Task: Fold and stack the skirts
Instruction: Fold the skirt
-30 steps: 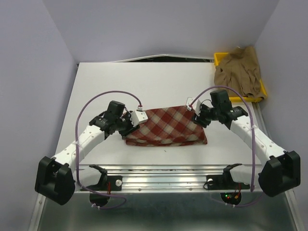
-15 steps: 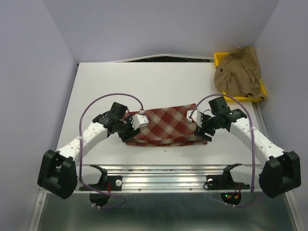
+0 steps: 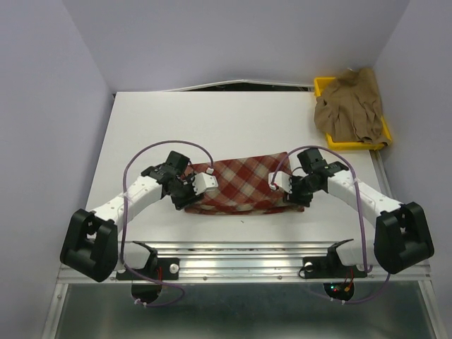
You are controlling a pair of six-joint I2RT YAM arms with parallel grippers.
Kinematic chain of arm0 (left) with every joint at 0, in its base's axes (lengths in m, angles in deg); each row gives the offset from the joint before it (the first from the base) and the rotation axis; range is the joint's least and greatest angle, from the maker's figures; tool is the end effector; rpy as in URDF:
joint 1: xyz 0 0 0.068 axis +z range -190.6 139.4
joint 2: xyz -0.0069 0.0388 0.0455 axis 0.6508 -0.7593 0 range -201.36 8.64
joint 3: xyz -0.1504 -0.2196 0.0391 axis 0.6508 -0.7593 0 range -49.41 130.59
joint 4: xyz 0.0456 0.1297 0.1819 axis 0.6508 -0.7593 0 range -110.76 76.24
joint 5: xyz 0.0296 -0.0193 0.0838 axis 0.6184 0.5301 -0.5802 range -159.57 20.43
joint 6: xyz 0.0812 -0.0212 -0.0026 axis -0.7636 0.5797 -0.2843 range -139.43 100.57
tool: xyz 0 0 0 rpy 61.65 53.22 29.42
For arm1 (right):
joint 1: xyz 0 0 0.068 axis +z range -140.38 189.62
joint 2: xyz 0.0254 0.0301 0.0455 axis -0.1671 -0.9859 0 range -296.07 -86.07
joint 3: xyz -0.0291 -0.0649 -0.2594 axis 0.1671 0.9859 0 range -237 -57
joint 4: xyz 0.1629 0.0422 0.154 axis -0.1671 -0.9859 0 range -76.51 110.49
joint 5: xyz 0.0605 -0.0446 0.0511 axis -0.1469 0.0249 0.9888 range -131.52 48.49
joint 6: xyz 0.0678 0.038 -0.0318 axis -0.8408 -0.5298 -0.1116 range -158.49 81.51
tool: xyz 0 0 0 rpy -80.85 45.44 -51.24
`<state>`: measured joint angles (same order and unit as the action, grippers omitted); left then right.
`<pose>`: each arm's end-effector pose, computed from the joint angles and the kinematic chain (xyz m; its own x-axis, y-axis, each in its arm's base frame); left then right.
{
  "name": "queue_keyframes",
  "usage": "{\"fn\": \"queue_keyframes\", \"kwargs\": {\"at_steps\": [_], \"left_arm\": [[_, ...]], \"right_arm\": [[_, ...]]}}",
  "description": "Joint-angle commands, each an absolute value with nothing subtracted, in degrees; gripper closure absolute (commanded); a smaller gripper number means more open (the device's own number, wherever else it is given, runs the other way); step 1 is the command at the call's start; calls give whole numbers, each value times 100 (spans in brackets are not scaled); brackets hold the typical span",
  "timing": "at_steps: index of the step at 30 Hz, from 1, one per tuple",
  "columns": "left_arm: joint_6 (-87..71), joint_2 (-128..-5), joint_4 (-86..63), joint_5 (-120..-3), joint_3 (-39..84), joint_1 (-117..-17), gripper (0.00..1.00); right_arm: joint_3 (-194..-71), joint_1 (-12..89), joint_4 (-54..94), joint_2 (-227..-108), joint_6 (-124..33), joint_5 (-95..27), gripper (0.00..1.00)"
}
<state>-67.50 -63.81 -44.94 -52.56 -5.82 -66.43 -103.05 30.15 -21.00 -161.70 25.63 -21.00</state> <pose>0.1938 -0.1178 0.1882 -0.1130 0.8452 -0.5223 0.9464 0.2516 0.2023 0.1907 0.0990 0.1792 0.0046 -0.8981 -0.4398 -0.9869 0.0670 -0.1470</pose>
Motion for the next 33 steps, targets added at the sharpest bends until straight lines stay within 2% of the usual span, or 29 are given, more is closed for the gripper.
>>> {"fn": "queue_keyframes", "kwargs": {"at_steps": [1, 2, 3, 5, 6, 7, 8, 11, 14, 25, 29, 33], "left_arm": [[-7013, -6484, -4479, -5410, -678, -6662, 48], [-7101, -6501, -4487, -5419, -713, -6662, 51], [-7137, -6536, -4505, -5437, -723, -6662, 60], [-7198, -6528, -4514, -5454, -749, -6662, 69], [-7198, -6510, -4514, -5446, -749, -6662, 76], [-7207, -6493, -4531, -5411, -714, -6662, 79], [-7207, -6475, -4549, -5393, -688, -6662, 83], [-7181, -6484, -4611, -5340, -574, -6653, 89], [-7120, -6501, -4611, -5410, -372, -6618, 100], [-6662, -6775, -4839, -4911, 1307, -5696, 100], [-6689, -6511, -4874, -4752, 1106, -5809, 100], [-6759, -6308, -4901, -4655, 633, -6054, 100]], "right_arm": [[-10183, 3106, -1801, -16121, 2796, -2253, 46], [-10165, 3106, -1757, -16104, 2796, -2270, 50], [-10174, 3106, -1748, -16095, 2778, -2279, 59], [-10244, 3106, -1748, -16086, 2778, -2271, 72], [-10270, 3106, -1748, -16069, 2770, -2262, 80], [-10288, 3106, -1739, -16060, 2770, -2236, 94], [-10306, 3106, -1730, -16051, 2770, -2227, 99], [-10446, 3106, -1712, -16042, 2787, -2270, 99], [-10709, 3106, -1573, -16086, 2761, -2542, 99], [-13091, 2632, -1370, -16921, 2786, -2965, 99], [-12803, 2509, -1396, -16588, 3172, -3009, 99], [-11750, 2509, -1475, -15886, 3586, -3027, 99]]}}
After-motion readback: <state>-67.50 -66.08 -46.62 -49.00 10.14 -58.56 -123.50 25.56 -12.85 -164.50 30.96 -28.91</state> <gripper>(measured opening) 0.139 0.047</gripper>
